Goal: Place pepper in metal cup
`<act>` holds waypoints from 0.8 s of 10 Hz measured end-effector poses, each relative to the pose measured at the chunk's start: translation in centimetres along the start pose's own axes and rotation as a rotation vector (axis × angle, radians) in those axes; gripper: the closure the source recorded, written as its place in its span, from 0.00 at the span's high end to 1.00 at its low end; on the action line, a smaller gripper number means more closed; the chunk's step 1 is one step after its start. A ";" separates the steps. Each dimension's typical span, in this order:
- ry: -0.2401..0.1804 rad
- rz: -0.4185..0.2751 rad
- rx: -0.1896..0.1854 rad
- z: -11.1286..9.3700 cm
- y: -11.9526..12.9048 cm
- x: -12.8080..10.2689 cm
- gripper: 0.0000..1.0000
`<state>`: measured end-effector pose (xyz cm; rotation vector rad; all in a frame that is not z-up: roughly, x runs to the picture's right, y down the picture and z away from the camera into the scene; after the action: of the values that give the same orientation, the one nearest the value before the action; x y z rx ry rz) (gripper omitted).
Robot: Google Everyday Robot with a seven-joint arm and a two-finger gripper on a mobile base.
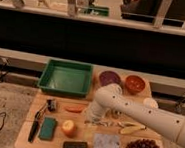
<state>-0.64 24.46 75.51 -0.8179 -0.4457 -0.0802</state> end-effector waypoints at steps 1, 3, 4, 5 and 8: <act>0.006 -0.014 0.007 0.0 -0.8 -0.6 0.80; 0.012 -0.043 0.021 -0.3 -2.2 -2.0 0.80; 0.015 -0.055 0.024 -0.2 -2.8 -2.6 0.80; 0.021 -0.058 0.027 0.0 -3.7 -2.3 0.80; 0.034 -0.056 0.023 1.5 -5.5 -1.1 0.80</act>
<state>-3.47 21.62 79.71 -0.7807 -0.4367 -0.1402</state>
